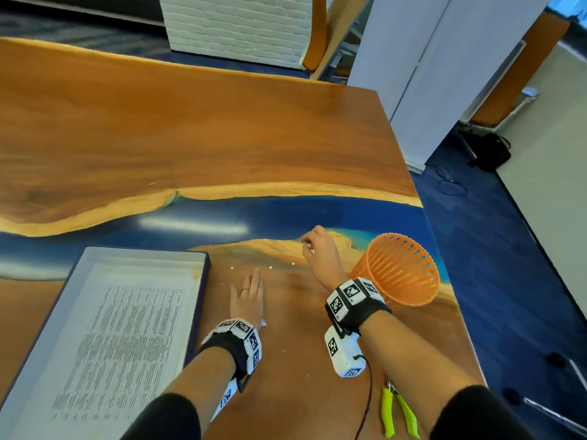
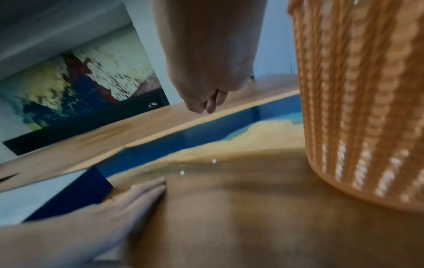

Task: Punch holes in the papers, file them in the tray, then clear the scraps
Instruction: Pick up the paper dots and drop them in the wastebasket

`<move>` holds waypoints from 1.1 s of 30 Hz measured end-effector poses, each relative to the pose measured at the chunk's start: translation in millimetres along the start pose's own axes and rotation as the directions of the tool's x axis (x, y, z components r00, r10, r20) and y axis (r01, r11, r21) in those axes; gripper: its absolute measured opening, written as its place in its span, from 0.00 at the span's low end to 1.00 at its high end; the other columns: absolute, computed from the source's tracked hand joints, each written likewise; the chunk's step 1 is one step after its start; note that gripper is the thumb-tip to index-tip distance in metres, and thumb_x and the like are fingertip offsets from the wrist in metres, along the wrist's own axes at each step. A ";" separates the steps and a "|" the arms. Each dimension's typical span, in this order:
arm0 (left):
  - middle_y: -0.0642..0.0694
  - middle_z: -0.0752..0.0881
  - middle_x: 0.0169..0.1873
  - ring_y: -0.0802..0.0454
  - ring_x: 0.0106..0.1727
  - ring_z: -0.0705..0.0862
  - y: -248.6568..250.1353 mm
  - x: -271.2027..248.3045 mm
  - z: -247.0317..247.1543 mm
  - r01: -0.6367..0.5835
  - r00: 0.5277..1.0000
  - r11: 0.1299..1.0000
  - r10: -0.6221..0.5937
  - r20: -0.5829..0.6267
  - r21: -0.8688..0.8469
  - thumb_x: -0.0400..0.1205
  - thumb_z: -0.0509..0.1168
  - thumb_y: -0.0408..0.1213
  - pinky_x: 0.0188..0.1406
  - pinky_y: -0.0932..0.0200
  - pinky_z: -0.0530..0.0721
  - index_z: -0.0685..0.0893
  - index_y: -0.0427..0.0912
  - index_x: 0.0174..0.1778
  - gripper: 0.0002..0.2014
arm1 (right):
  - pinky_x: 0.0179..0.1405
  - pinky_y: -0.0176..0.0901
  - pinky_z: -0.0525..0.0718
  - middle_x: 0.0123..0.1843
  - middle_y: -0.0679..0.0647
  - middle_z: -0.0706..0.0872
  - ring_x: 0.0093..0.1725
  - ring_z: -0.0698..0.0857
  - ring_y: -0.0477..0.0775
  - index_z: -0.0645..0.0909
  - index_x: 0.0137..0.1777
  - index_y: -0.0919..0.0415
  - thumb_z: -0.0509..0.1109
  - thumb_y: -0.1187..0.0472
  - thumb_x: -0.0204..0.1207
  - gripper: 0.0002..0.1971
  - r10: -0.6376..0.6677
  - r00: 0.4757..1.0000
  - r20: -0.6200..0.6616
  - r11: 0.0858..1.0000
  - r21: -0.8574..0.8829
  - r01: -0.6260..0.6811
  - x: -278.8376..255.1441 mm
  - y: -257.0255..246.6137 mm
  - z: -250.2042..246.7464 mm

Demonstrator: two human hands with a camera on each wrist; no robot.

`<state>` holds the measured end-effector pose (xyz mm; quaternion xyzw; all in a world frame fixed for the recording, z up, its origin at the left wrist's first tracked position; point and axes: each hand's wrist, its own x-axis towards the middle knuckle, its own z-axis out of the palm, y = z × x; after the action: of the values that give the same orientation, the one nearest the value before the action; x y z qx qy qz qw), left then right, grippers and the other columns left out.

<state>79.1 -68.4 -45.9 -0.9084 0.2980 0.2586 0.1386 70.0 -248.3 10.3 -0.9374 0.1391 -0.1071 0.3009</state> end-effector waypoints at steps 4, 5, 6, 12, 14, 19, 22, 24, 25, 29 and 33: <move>0.43 0.35 0.84 0.46 0.86 0.39 0.5 2.5 6.8 0.008 0.999 1.000 -0.008 -0.035 -0.004 0.79 0.66 0.54 0.82 0.40 0.54 0.37 0.37 0.83 0.51 | 0.56 0.43 0.80 0.54 0.59 0.82 0.51 0.80 0.53 0.84 0.53 0.66 0.66 0.66 0.79 0.08 0.185 0.976 0.114 0.983 -0.036 -0.182 -7.2 22.8 38.0; 0.43 0.34 0.84 0.46 0.85 0.39 -0.6 2.9 8.1 0.008 0.999 1.000 -0.008 -0.039 -0.005 0.79 0.66 0.54 0.82 0.40 0.54 0.37 0.37 0.83 0.51 | 0.55 0.43 0.81 0.53 0.58 0.82 0.51 0.80 0.52 0.85 0.52 0.65 0.66 0.64 0.79 0.07 0.214 0.967 0.136 0.977 -0.040 -0.211 -7.8 25.8 44.5; 0.43 0.34 0.83 0.46 0.85 0.38 -1.9 3.9 9.2 0.008 0.999 1.000 -0.009 -0.043 -0.010 0.79 0.66 0.54 0.82 0.40 0.54 0.36 0.37 0.83 0.52 | 0.54 0.44 0.81 0.52 0.58 0.82 0.51 0.81 0.53 0.85 0.51 0.65 0.67 0.65 0.78 0.07 0.231 0.960 0.157 0.973 -0.042 -0.227 -7.3 28.1 50.0; 0.44 0.33 0.83 0.45 0.85 0.37 -3.5 8.1 10.8 0.007 0.999 0.999 -0.009 -0.048 -0.044 0.78 0.67 0.56 0.82 0.39 0.53 0.35 0.38 0.83 0.53 | 0.53 0.48 0.84 0.51 0.60 0.84 0.49 0.83 0.55 0.86 0.47 0.67 0.70 0.68 0.75 0.05 0.309 0.940 0.143 0.949 0.016 -0.315 0.3 31.8 66.1; 0.44 0.33 0.83 0.46 0.85 0.37 -3.3 8.2 10.8 0.006 0.999 0.999 -0.008 -0.047 -0.034 0.78 0.66 0.56 0.82 0.39 0.54 0.34 0.38 0.82 0.53 | 0.51 0.47 0.84 0.49 0.60 0.85 0.47 0.82 0.54 0.86 0.46 0.65 0.70 0.68 0.75 0.04 0.315 0.941 0.120 0.947 0.026 -0.320 1.4 33.6 67.2; 0.44 0.33 0.83 0.46 0.85 0.37 -4.6 8.5 11.1 0.001 0.999 0.999 -0.003 -0.044 -0.048 0.77 0.66 0.56 0.82 0.39 0.56 0.34 0.38 0.83 0.54 | 0.50 0.43 0.82 0.48 0.58 0.85 0.46 0.80 0.50 0.86 0.46 0.65 0.69 0.67 0.76 0.04 0.304 0.946 0.116 0.952 -0.004 -0.305 3.7 34.5 68.1; 0.44 0.33 0.83 0.46 0.85 0.37 -4.2 8.2 10.9 0.004 0.999 0.999 -0.005 -0.042 -0.040 0.77 0.66 0.56 0.81 0.39 0.57 0.34 0.38 0.82 0.54 | 0.46 0.40 0.79 0.46 0.55 0.83 0.45 0.79 0.50 0.85 0.45 0.65 0.67 0.67 0.77 0.05 0.296 0.948 0.119 0.955 -0.016 -0.296 3.9 34.7 69.9; 0.44 0.32 0.83 0.46 0.85 0.36 -4.3 7.9 10.3 0.003 0.999 1.000 -0.004 -0.038 -0.030 0.77 0.66 0.57 0.81 0.39 0.57 0.33 0.38 0.82 0.54 | 0.43 0.40 0.76 0.45 0.56 0.81 0.44 0.79 0.52 0.83 0.43 0.66 0.66 0.68 0.78 0.05 0.290 0.947 0.139 0.957 -0.022 -0.290 5.4 34.2 70.9; 0.43 0.32 0.83 0.46 0.85 0.36 -4.4 7.6 10.1 0.003 0.999 1.000 -0.004 -0.035 -0.027 0.77 0.66 0.57 0.81 0.39 0.57 0.33 0.38 0.82 0.54 | 0.41 0.40 0.75 0.45 0.57 0.81 0.43 0.78 0.53 0.82 0.43 0.67 0.64 0.69 0.78 0.06 0.291 0.944 0.157 0.957 -0.022 -0.291 6.3 33.3 71.3; 0.44 0.32 0.83 0.45 0.85 0.36 -3.5 7.7 10.3 0.008 0.999 1.000 -0.009 -0.039 -0.029 0.77 0.66 0.56 0.81 0.40 0.59 0.34 0.38 0.82 0.54 | 0.36 0.43 0.70 0.42 0.57 0.76 0.38 0.74 0.52 0.77 0.46 0.71 0.59 0.69 0.78 0.06 0.358 0.906 0.225 0.925 0.044 -0.376 10.5 35.2 76.3; 0.44 0.32 0.83 0.46 0.85 0.37 -3.0 5.6 9.3 0.007 0.999 0.999 -0.009 -0.045 -0.032 0.78 0.66 0.55 0.81 0.41 0.60 0.34 0.38 0.82 0.53 | 0.39 0.40 0.68 0.47 0.56 0.73 0.42 0.73 0.54 0.76 0.49 0.68 0.57 0.69 0.80 0.06 0.362 0.893 0.267 0.932 -0.067 -0.357 8.5 35.4 78.2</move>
<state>81.2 -64.9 -56.4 -0.9173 0.2933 0.2421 0.1183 93.2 -236.9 -72.0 -0.9036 0.2677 0.0824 0.3242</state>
